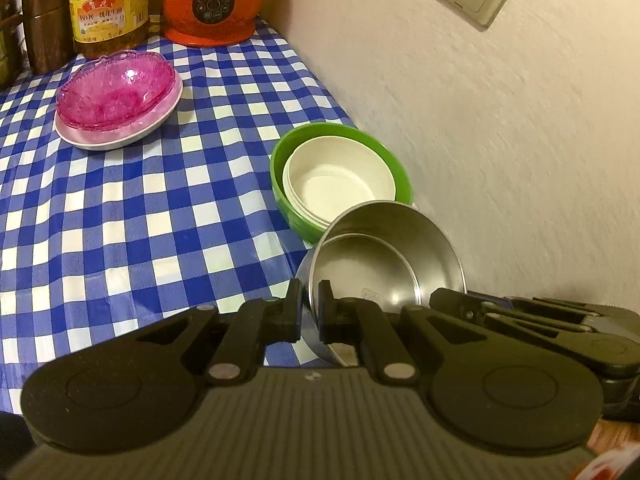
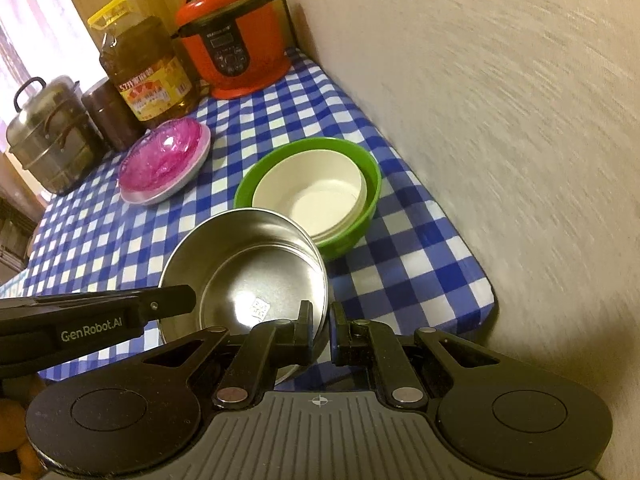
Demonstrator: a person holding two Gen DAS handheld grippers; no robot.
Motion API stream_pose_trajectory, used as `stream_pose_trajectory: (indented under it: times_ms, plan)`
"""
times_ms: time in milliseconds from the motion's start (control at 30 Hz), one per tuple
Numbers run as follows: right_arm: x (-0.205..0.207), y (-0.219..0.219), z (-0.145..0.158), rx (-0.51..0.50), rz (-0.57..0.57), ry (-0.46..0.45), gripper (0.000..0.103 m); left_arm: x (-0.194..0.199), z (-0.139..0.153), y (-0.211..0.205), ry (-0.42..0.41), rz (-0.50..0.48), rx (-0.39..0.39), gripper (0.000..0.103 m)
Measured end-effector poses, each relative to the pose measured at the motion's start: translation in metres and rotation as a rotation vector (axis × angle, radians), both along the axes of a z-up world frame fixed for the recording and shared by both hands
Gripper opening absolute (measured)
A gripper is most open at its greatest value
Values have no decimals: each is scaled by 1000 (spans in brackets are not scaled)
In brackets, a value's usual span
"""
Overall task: Organize plates and bowls
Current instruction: 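Lift the steel bowl with both tools and carry it toward the green bowl, then lower the steel bowl into the cream-white bowl inside the green bowl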
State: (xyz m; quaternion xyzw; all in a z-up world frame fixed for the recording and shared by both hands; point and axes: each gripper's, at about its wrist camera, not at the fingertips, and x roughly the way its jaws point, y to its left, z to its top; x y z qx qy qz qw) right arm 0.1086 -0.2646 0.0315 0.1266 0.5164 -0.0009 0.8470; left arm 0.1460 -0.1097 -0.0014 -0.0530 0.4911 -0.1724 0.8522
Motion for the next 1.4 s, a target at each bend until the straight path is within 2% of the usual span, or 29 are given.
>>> stream_pose_trajectory:
  times_ms: [567, 1033, 1400]
  plan:
    - [10, -9, 14, 0, -24, -32, 7, 15, 13, -10, -29, -9, -22, 6]
    - [63, -26, 17, -13, -28, -61, 7, 72, 14, -26, -29, -8, -35, 6]
    - [109, -37, -5, -14, -18, -32, 7, 122, 0, -29, 0, 5, -42, 6]
